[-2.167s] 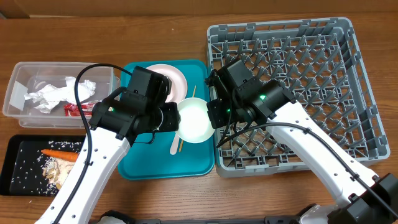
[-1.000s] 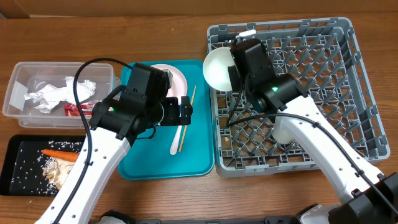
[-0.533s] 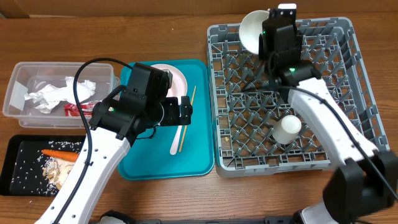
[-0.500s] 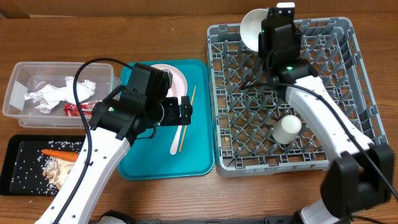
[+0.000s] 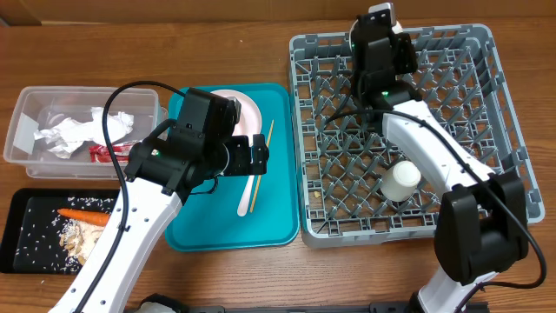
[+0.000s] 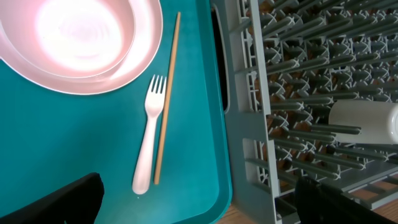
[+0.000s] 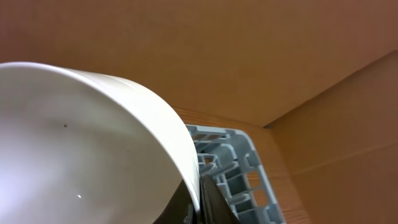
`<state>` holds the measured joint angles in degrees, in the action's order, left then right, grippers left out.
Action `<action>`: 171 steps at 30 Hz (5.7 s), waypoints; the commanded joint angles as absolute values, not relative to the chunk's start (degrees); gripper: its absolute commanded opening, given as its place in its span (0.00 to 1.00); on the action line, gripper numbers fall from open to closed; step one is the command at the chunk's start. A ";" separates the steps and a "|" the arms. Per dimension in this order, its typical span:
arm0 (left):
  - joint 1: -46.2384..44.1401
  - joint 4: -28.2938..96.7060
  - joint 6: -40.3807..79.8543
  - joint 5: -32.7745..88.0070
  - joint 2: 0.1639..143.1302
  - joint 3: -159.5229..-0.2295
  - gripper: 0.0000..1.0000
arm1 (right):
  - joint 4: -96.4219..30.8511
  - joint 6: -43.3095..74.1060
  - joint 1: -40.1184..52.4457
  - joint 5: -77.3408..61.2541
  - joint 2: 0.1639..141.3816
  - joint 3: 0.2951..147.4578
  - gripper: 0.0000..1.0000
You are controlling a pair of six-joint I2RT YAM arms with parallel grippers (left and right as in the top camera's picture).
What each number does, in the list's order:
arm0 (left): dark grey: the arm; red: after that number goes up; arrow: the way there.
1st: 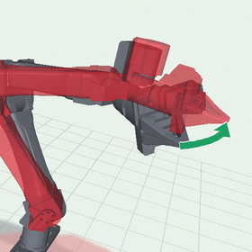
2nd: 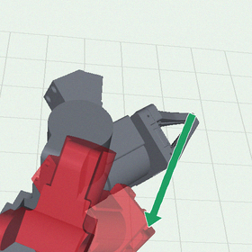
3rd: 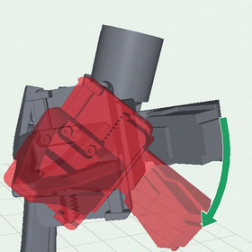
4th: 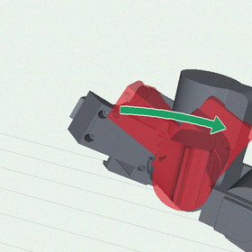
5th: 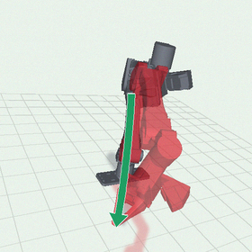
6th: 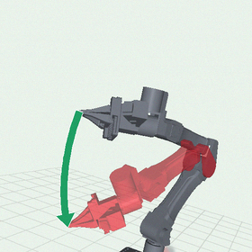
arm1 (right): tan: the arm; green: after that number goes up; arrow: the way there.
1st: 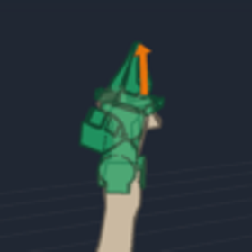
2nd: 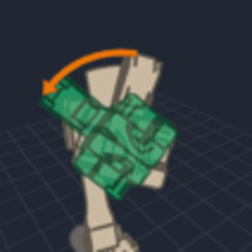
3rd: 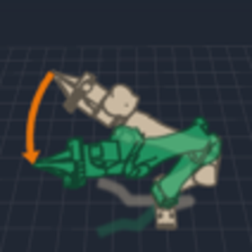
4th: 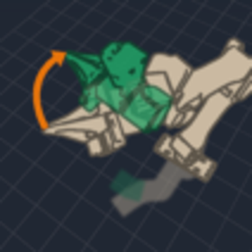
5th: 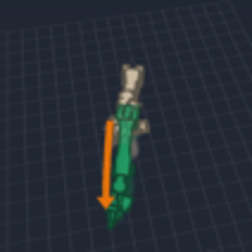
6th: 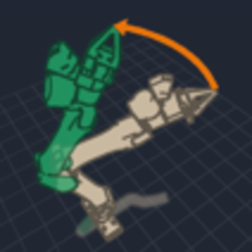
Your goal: Sort waste into correct bins and load items into the dishwasher
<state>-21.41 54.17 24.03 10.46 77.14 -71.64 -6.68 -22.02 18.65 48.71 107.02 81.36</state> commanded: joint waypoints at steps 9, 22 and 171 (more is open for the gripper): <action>-21.41 53.95 23.77 9.91 76.79 -72.53 1.00 | -7.33 -28.12 22.55 57.93 106.76 81.67 0.04; -21.41 53.95 23.77 9.91 76.79 -72.53 1.00 | -10.85 -28.82 23.14 61.49 108.40 81.43 0.04; -21.41 53.95 23.77 9.91 76.79 -72.53 1.00 | -40.38 7.29 13.10 -12.12 101.34 81.47 0.05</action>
